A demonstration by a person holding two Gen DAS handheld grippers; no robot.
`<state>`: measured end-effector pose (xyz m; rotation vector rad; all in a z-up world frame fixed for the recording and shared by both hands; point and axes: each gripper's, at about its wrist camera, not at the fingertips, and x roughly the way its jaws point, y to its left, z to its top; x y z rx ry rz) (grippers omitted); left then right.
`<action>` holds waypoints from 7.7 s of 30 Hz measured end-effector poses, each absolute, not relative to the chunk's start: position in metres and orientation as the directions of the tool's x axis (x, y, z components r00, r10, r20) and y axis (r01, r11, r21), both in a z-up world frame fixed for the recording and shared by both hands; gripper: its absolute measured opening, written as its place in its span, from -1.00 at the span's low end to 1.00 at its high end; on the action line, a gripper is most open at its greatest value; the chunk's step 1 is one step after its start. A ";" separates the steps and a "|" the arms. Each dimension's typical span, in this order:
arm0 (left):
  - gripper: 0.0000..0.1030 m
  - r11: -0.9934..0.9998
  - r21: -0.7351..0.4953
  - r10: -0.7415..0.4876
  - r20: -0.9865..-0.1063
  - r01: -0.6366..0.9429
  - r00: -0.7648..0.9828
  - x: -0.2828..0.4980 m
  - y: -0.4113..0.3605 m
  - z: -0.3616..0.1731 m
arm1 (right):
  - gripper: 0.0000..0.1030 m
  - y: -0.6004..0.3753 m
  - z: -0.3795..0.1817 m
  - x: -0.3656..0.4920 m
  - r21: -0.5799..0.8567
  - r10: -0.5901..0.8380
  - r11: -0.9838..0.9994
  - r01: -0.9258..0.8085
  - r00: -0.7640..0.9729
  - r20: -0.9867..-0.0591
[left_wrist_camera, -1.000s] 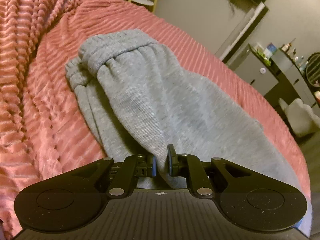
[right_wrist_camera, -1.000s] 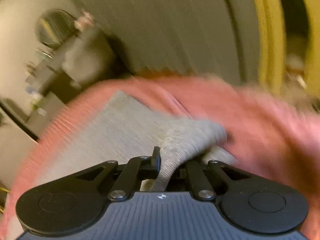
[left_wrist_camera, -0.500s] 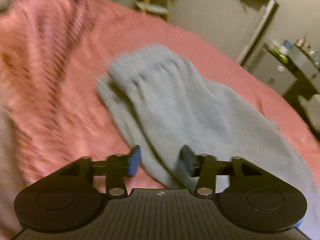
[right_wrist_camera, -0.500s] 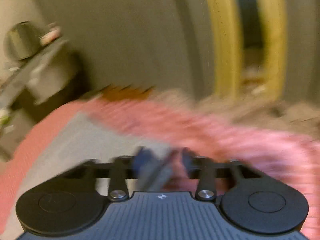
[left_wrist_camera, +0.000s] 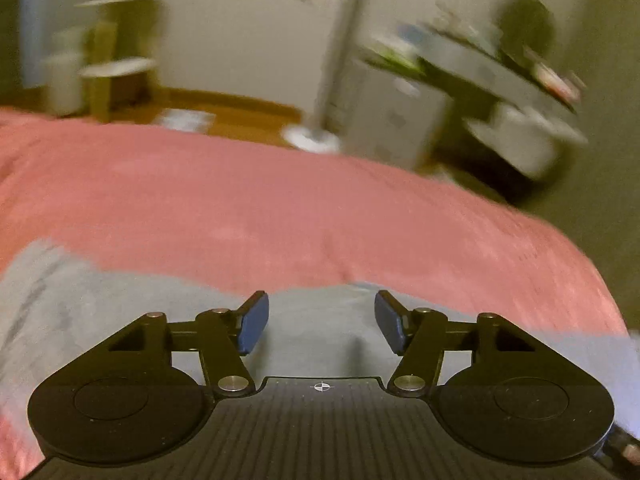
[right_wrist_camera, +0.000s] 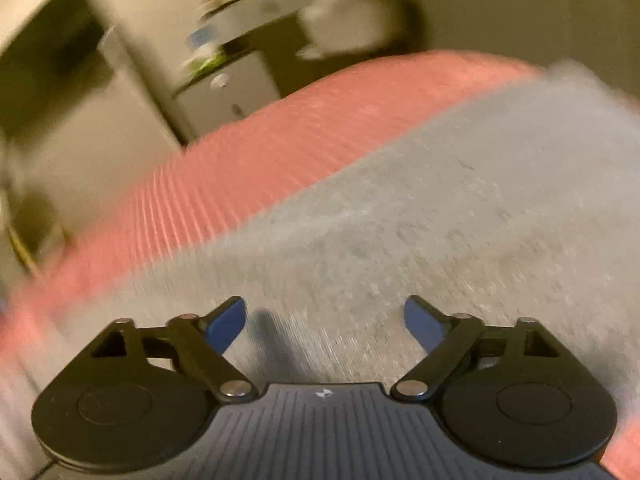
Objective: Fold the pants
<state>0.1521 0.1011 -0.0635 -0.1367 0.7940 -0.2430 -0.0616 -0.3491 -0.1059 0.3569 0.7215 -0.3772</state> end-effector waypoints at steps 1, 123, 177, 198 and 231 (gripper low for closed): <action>0.19 0.958 -0.196 -0.286 -0.698 0.208 0.657 0.162 0.095 -0.069 | 0.72 -0.342 -0.105 -0.061 0.076 -0.261 0.906 0.417 0.690 -0.676; 0.98 0.936 0.205 0.340 -0.739 -0.286 0.582 0.058 0.093 -0.148 | -0.82 -0.673 -0.132 -0.251 0.779 -0.216 0.292 0.556 0.831 -0.512; 0.98 0.949 -0.271 -0.095 -0.733 -0.161 0.674 -0.007 0.148 -0.100 | 1.00 -0.317 -0.058 -0.177 0.273 0.234 0.955 -0.114 0.858 -0.458; 1.00 0.970 -0.139 -0.232 -0.771 0.199 0.593 0.023 0.023 -0.130 | 0.98 -0.470 -0.136 -0.185 0.918 0.150 0.312 0.244 0.942 -0.301; 1.00 0.980 0.113 -0.041 -0.683 0.162 0.729 0.122 -0.073 -0.123 | 0.99 -0.462 -0.152 -0.159 0.788 0.073 0.521 0.327 0.903 -0.423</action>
